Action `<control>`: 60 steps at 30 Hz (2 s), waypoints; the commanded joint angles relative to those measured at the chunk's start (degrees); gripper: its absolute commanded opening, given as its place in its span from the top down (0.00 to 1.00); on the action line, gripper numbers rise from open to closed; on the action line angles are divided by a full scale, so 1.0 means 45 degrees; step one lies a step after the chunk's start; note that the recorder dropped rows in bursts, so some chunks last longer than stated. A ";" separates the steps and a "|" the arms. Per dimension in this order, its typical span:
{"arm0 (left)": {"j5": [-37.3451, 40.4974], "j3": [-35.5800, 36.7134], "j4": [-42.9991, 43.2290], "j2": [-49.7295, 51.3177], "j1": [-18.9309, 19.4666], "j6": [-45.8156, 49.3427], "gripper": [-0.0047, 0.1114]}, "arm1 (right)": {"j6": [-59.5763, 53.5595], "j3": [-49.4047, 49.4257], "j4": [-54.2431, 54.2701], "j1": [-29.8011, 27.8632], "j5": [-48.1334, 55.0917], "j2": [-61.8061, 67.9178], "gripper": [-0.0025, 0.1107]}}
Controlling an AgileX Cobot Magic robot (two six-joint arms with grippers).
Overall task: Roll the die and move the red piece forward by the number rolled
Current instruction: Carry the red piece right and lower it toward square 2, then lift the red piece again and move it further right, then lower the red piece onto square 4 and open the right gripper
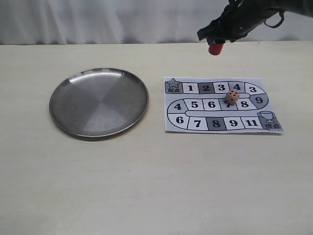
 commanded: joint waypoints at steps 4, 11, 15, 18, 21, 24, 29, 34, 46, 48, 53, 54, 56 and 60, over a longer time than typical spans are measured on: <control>-0.0115 0.0022 0.0000 -0.0013 -0.0030 -0.0012 0.96 | 0.1073 -0.0001 -0.0806 -0.0494 0.0315 0.1395 0.94; -0.0115 0.0022 0.0000 -0.0013 -0.0030 -0.0012 0.96 | 0.1073 -0.0001 -0.1204 -0.0475 0.0607 0.2848 0.94; -0.0115 0.0022 0.0000 -0.0013 -0.0030 -0.0012 0.96 | 0.1073 -0.0001 -0.1248 -0.0475 0.0762 0.3077 0.94; -0.0115 0.0022 0.0000 -0.0013 -0.0030 -0.0012 0.96 | 0.1073 -0.0001 -0.1248 -0.0475 0.0851 0.3077 0.94; -0.0115 0.0022 0.0000 -0.0013 -0.0030 -0.0012 0.96 | 0.1073 -0.0001 -0.1248 -0.0475 0.0893 0.3077 0.94; -0.0115 0.0022 0.0000 -0.0013 -0.0030 -0.0012 0.96 | 0.1099 -0.0001 -0.1248 -0.0475 0.0886 0.3046 0.94; -0.0115 0.0022 0.0000 -0.0013 -0.0030 -0.0012 0.96 | 0.1183 -0.0001 -0.1248 -0.0475 0.0886 0.2450 0.94; -0.0115 0.0022 0.0000 -0.0013 -0.0030 -0.0012 0.96 | 0.1451 -0.0001 -0.1711 -0.0475 0.0859 0.1138 0.94; -0.0115 0.0022 0.0000 -0.0013 -0.0030 -0.0012 0.96 | 0.3219 0.0359 -0.2764 -0.1325 0.1089 0.0372 0.94; -0.0115 0.0022 0.0000 -0.0013 -0.0030 -0.0012 0.96 | 0.3219 0.0709 -0.2764 -0.1539 0.0717 0.0734 0.94; -0.0115 0.0022 0.0000 -0.0013 -0.0030 -0.0012 0.96 | 0.3219 0.1444 -0.2580 -0.1720 -0.0643 0.1676 0.94; -0.0115 0.0022 0.0000 -0.0013 -0.0030 -0.0012 0.96 | 0.3219 0.1518 -0.2425 -0.1720 -0.0828 0.1863 0.94; -0.0115 0.0022 0.0000 -0.0013 -0.0030 -0.0012 0.96 | 0.3141 0.1546 -0.2108 -0.1630 -0.0904 0.2167 0.94; -0.0115 0.0022 0.0000 -0.0013 -0.0030 -0.0012 0.96 | 0.3042 0.1546 -0.2052 -0.1443 -0.1197 0.2331 0.94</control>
